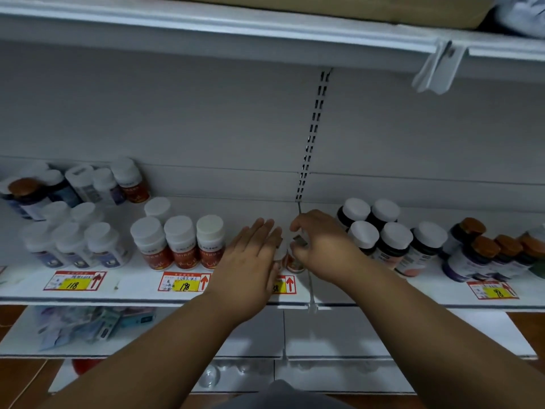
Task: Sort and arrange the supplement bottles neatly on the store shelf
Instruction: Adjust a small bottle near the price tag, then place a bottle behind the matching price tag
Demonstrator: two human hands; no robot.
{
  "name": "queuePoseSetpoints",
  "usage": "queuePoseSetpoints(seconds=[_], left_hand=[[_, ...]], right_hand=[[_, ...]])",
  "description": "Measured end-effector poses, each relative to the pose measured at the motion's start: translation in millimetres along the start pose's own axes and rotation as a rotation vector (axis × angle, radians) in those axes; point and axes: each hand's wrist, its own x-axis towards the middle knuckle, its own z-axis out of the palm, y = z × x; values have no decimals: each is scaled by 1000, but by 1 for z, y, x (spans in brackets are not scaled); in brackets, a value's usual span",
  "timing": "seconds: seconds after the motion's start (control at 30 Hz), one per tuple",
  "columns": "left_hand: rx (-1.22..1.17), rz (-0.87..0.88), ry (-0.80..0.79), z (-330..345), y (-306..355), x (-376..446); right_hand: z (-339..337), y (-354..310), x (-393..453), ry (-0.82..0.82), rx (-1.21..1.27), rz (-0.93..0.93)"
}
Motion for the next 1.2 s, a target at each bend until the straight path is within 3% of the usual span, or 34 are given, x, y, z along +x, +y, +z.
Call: queuePoseSetpoints(seconds=[0.1, 0.2, 0.43, 0.6, 0.73, 0.83, 1.07, 1.2], left_hand=[[-174, -23, 189, -29, -1, -2], [-237, -120, 340, -61, -17, -13], [-220, -377, 502, -107, -110, -57], [-208, -435, 444, -132, -194, -86], [-185, -367, 440, -145, -257, -100], [-182, -312, 412, -145, -291, -106], [-299, -254, 254, -140, -317, -101], [-289, -221, 188, -142, -325, -99]], right_hand=[[-14, -20, 8, 150, 77, -64], [-25, -59, 25, 199, 146, -137], [0, -178, 68, 216, 228, -274], [43, -258, 110, 139, 207, -261], [81, -300, 144, 163, 197, -238], [100, -307, 172, 161, 131, -128], [136, -296, 247, -137, -64, 141], [156, -292, 261, -101, -79, 174]])
